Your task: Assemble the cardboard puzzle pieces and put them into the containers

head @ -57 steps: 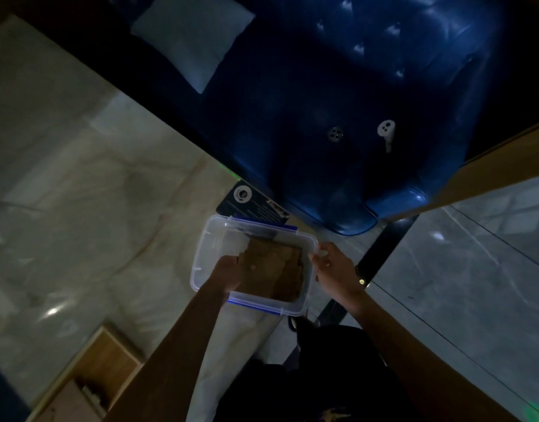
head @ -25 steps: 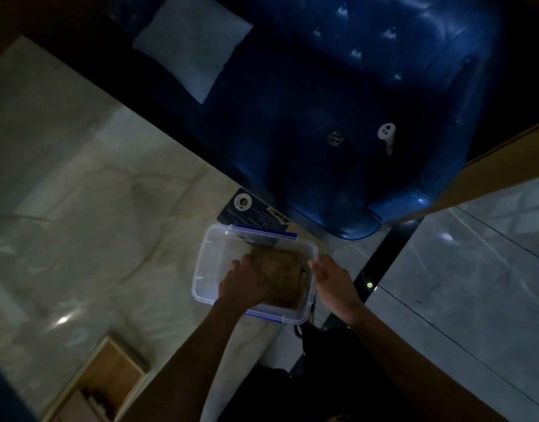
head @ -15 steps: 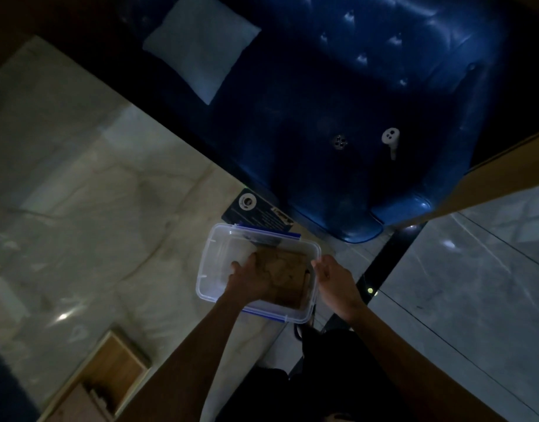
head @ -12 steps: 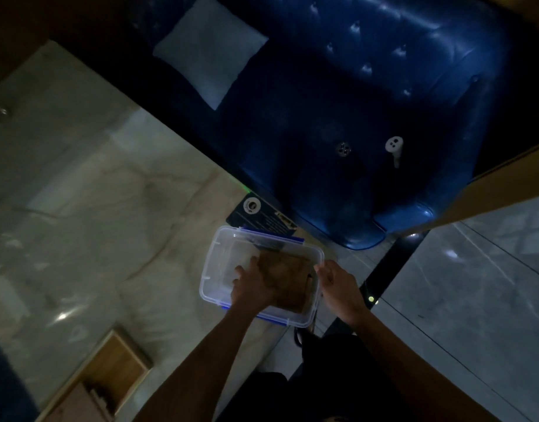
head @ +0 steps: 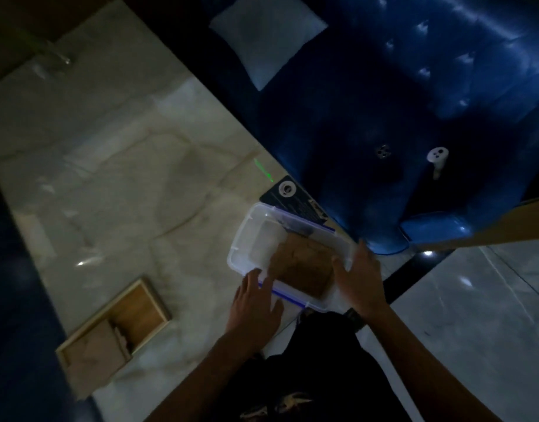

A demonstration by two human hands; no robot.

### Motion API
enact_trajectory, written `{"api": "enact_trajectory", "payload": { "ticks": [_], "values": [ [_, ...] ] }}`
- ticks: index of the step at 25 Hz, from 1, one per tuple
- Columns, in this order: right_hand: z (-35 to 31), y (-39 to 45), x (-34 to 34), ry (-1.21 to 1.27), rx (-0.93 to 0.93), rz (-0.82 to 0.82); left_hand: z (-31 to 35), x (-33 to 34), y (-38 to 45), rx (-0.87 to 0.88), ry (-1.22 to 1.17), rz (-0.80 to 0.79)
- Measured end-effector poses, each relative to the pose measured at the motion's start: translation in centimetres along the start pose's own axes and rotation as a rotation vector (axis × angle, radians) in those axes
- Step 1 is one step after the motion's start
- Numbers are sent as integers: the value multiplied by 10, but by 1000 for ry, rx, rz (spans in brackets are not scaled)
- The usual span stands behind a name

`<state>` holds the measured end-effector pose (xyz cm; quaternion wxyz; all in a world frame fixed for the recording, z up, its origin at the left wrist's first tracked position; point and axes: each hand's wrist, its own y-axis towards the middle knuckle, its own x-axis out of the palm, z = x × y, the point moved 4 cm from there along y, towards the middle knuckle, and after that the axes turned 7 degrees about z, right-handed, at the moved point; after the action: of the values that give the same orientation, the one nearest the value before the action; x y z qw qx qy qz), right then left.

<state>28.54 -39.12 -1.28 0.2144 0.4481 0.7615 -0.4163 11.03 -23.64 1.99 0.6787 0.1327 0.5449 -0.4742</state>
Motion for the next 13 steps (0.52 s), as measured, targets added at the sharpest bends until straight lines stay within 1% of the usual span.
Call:
{"api": "enact_trajectory", "payload": {
  "ticks": [2,3,7,9,11,13],
  "values": [
    [-12,-8,-1,-141,-146,80,-23,-1,-32,-38,15,24],
    [-20,-14,1,-206,-226,95,-36,0,-46,-78,31,15],
    [-61,-52,34,-347,-591,96,-95,1,-93,-286,74,-58],
    [-81,-76,68,-437,-741,86,-121,-2,-116,-329,104,-42],
    [-101,-104,110,-451,-803,-5,-150,-7,-141,-344,112,17],
    [-118,-133,150,-511,-828,-152,-176,-11,-163,-392,108,46]
  ]
}}
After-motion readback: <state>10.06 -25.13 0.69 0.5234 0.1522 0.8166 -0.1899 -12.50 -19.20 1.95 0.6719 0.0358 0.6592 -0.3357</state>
